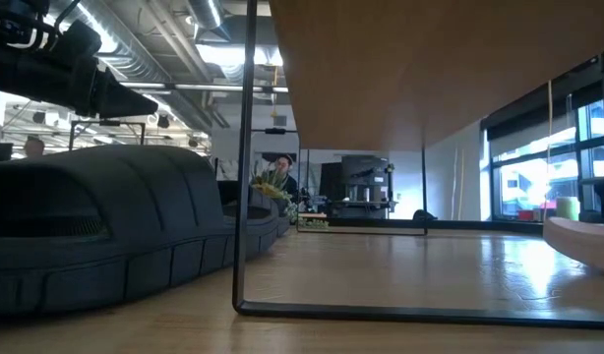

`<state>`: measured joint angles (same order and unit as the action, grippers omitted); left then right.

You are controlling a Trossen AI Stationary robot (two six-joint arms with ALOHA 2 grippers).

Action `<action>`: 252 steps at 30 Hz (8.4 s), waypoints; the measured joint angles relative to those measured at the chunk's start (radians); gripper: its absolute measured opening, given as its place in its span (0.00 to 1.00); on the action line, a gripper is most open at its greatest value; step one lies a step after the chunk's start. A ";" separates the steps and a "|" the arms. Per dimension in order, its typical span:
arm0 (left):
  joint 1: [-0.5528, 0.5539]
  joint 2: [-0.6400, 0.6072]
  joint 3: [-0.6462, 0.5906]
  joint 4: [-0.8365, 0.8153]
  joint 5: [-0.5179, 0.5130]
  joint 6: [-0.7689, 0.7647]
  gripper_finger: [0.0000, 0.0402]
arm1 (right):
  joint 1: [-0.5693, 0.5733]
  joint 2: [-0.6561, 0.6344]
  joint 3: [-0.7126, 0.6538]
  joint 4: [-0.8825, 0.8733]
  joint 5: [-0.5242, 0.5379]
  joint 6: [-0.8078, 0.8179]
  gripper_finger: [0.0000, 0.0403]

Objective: Pick and place slides into the shelf
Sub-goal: Put the black slipper on the shelf

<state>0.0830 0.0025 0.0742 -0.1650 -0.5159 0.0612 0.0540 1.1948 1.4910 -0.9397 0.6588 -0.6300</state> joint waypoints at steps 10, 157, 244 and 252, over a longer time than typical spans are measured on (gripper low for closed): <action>0.000 0.000 0.000 0.000 0.000 -0.001 0.51 | -0.153 0.101 0.000 0.134 -0.132 -0.411 0.03; 0.000 0.004 0.000 0.000 -0.026 0.003 0.51 | -0.222 0.062 -0.337 0.295 -0.440 -0.122 0.43; 0.000 0.988 0.297 0.025 0.055 0.340 0.51 | -0.172 -0.437 -0.809 0.844 -0.500 0.829 0.43; 0.005 1.130 0.298 0.171 -0.032 0.427 0.51 | -0.172 -0.437 -0.809 0.836 -0.500 0.806 0.43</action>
<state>0.0875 1.1323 0.3717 0.0060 -0.5482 0.4879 -0.1176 0.7582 0.6819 -0.1036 0.1589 0.1765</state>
